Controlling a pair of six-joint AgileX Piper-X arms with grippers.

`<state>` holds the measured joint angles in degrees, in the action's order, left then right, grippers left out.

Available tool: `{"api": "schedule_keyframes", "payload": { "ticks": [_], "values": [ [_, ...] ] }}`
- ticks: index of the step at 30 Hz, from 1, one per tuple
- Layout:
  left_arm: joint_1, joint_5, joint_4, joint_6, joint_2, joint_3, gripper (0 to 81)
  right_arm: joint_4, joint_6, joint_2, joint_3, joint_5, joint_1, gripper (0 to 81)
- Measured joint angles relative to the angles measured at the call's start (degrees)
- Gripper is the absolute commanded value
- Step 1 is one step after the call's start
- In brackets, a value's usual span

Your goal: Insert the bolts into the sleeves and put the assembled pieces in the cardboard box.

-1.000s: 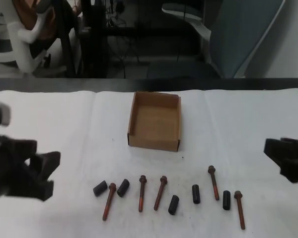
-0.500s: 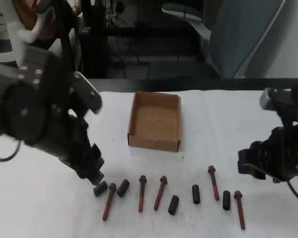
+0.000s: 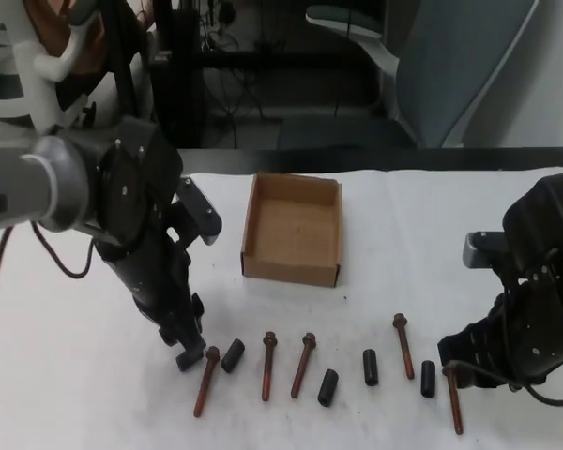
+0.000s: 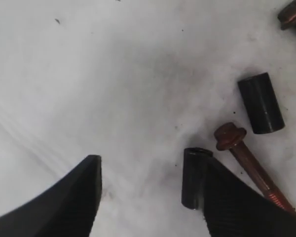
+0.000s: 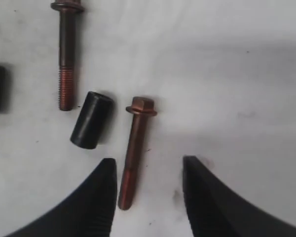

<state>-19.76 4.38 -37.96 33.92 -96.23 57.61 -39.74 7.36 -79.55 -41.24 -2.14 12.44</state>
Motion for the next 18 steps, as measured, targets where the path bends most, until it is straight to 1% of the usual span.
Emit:
{"api": "schedule_keyframes", "payload": {
  "ticks": [4,8,12,18],
  "values": [
    [0.0,0.0,0.36,0.01,-1.17,0.0,55.3,2.61,-0.77,-1.12,0.0,2.14,0.0,41.6],
    [0.0,0.0,0.55,0.53,-1.77,0.32,55.3,4.53,-0.88,-3.42,-0.21,2.14,0.0,41.6],
    [0.0,2.16,1.57,0.85,-1.75,0.3,55.3,4.54,-0.88,-6.35,-0.98,2.14,0.2,41.6],
    [0.0,2.61,0.63,0.85,-1.75,0.43,55.3,3.8,-0.88,-9.3,-2.83,2.14,0.37,41.6]
  ]
}}
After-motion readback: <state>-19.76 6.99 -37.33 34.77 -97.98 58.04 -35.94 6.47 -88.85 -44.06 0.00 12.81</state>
